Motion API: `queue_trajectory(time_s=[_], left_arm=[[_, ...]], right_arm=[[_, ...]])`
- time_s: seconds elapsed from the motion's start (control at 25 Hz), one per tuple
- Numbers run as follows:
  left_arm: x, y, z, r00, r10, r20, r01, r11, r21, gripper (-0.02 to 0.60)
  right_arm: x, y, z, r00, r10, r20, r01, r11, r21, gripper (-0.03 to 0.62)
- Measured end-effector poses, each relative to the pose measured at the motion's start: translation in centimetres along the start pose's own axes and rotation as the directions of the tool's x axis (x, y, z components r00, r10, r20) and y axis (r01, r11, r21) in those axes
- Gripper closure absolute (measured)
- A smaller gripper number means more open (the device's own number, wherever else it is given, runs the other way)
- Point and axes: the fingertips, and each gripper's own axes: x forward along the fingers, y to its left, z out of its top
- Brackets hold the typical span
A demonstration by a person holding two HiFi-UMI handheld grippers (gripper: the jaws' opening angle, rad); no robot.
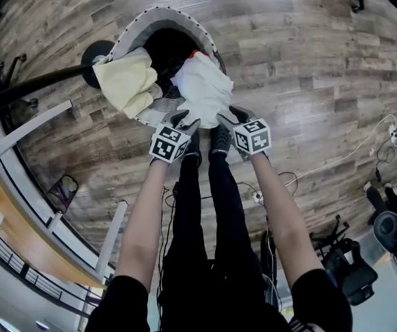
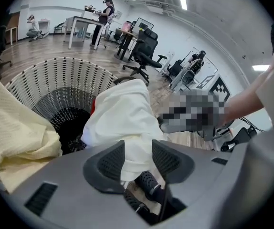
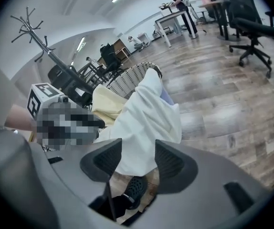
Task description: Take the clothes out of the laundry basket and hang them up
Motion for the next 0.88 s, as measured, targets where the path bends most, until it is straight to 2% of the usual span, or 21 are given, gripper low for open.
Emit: queue_trajectory(time_s=[0.08, 0.16, 0.2, 0.24, 0.36, 0.44, 0.56, 0.64, 0.76, 0.88], left_arm=[[0.9, 0.1, -0.3, 1.0, -0.006, -0.031, 0.006, 1.0, 0.006, 0.388], [1.9, -0.1, -1.2, 0.995, -0.013, -0.095, 0.016, 0.999, 0.031, 0.391], [2.3, -0.2, -1.6, 0.992, -0.016, -0.126, 0.022, 0.999, 0.048, 0.398], [2.5, -0.3, -1.8, 0.989, -0.017, -0.145, 0.026, 0.998, 0.063, 0.412], [2.2, -0.4, -1.6, 0.989, -0.025, -0.145, 0.036, 0.997, 0.074, 0.49], [1.7, -0.7, -1.6, 0.988, -0.04, -0.147, 0.05, 0.996, 0.067, 0.52], [0.7, -1.2, -1.1, 0.99, -0.067, -0.125, 0.072, 0.997, 0.036, 0.532], [-0.4, -1.5, -0.4, 0.994, -0.073, -0.082, 0.073, 0.997, 0.001, 0.537], [-3.0, -2.2, -0.1, 0.998, -0.057, -0.023, 0.056, 0.997, -0.06, 0.538], [-5.6, -3.7, -0.4, 0.999, -0.036, -0.008, 0.035, 0.996, -0.081, 0.54]], right_arm=[[1.1, 0.4, 0.0, 0.999, 0.03, -0.027, -0.03, 1.0, -0.008, 0.372], [1.9, 1.2, -0.6, 0.995, 0.055, -0.08, -0.06, 0.996, -0.066, 0.393], [2.0, 1.6, -0.8, 0.994, 0.053, -0.098, -0.063, 0.993, -0.101, 0.472], [2.0, 1.9, -0.8, 0.994, 0.048, -0.102, -0.061, 0.99, -0.124, 0.579], [1.4, 2.5, -0.5, 0.996, 0.051, -0.076, -0.06, 0.992, -0.111, 0.583], [0.7, 2.8, -0.6, 0.997, 0.055, -0.062, -0.06, 0.993, -0.097, 0.583], [-0.8, 2.8, -0.4, 0.997, 0.061, -0.038, -0.064, 0.995, -0.072, 0.585], [-2.1, 2.7, 0.3, 0.998, 0.065, -0.005, -0.065, 0.997, -0.047, 0.584], [-4.1, 3.4, 1.1, 0.996, 0.077, 0.035, -0.076, 0.997, -0.025, 0.585], [-6.5, 4.0, 1.4, 0.996, 0.083, 0.022, -0.082, 0.995, -0.052, 0.584]])
